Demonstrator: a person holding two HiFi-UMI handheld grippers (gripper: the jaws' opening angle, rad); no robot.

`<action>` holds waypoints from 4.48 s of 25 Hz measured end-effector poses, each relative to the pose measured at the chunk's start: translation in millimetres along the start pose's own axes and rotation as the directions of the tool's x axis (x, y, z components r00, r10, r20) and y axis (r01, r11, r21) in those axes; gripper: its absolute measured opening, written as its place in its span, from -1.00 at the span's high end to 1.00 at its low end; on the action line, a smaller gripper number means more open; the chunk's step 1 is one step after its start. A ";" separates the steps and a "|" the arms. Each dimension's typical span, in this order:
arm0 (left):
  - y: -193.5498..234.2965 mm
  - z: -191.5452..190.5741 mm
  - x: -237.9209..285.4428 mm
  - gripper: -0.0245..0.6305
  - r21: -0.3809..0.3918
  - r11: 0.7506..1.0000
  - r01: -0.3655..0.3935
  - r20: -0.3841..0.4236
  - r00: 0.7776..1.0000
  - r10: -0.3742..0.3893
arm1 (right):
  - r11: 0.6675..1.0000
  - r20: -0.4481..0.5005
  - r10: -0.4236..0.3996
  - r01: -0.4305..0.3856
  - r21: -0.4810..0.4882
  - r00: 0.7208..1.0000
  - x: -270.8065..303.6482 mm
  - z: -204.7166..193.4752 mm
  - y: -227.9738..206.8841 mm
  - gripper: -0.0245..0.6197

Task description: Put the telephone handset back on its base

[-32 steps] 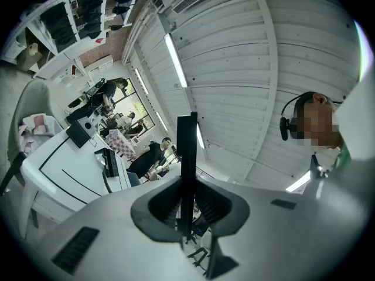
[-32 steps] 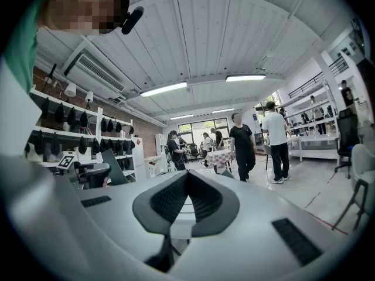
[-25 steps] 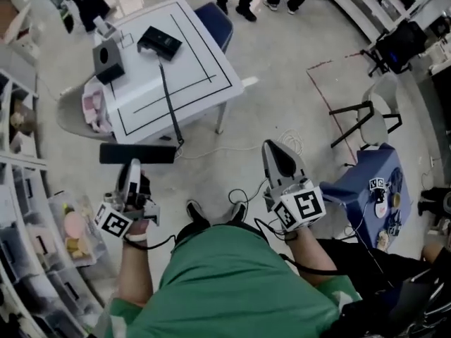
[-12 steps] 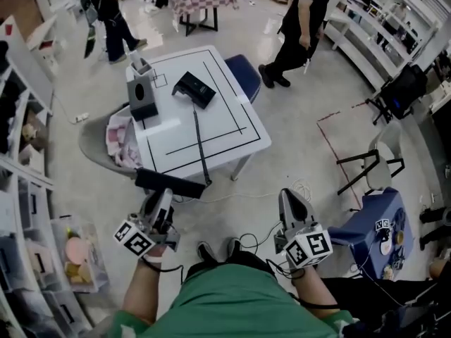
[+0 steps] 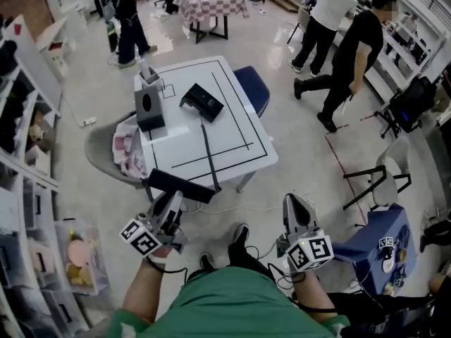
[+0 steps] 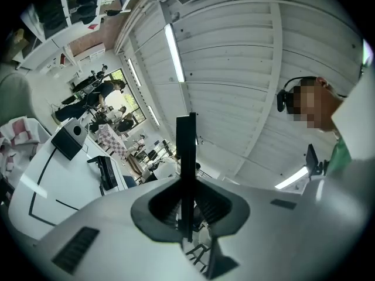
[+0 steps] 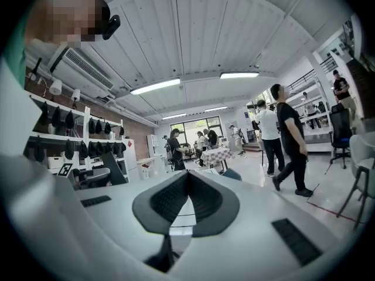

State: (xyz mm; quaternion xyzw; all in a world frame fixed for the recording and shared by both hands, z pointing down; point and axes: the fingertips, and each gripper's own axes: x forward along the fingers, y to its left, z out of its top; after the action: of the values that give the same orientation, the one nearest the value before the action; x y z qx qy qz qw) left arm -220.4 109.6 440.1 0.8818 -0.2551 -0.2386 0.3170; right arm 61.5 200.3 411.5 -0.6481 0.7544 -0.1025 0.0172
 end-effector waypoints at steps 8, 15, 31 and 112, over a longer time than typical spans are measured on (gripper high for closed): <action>19.6 15.2 62.0 0.68 0.042 0.998 -0.054 0.056 0.997 0.052 | 0.995 0.039 0.094 -0.094 0.017 0.995 69.2 23.3 -51.1 0.85; 33.7 7.3 115.1 0.68 0.026 0.992 -0.121 0.081 0.990 0.118 | 0.989 0.027 0.141 -0.142 0.050 0.990 113.9 34.0 -109.4 0.85; 63.2 0.2 175.7 0.68 0.046 0.974 -0.223 0.091 0.972 0.218 | 0.973 -0.009 0.211 -0.210 0.092 0.977 181.7 36.7 -179.0 0.86; 461.8 -55.4 295.7 0.46 -0.312 0.821 -0.478 -0.307 0.868 0.389 | 0.987 -0.269 0.156 -0.141 0.077 0.950 378.0 2.0 -184.2 0.85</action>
State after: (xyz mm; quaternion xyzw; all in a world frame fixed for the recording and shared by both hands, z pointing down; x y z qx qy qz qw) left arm -102.6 -352.9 715.8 0.7434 -0.3610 -0.1006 0.5540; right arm 181.0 -196.6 482.6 -0.5683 0.7930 -0.2109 -0.0614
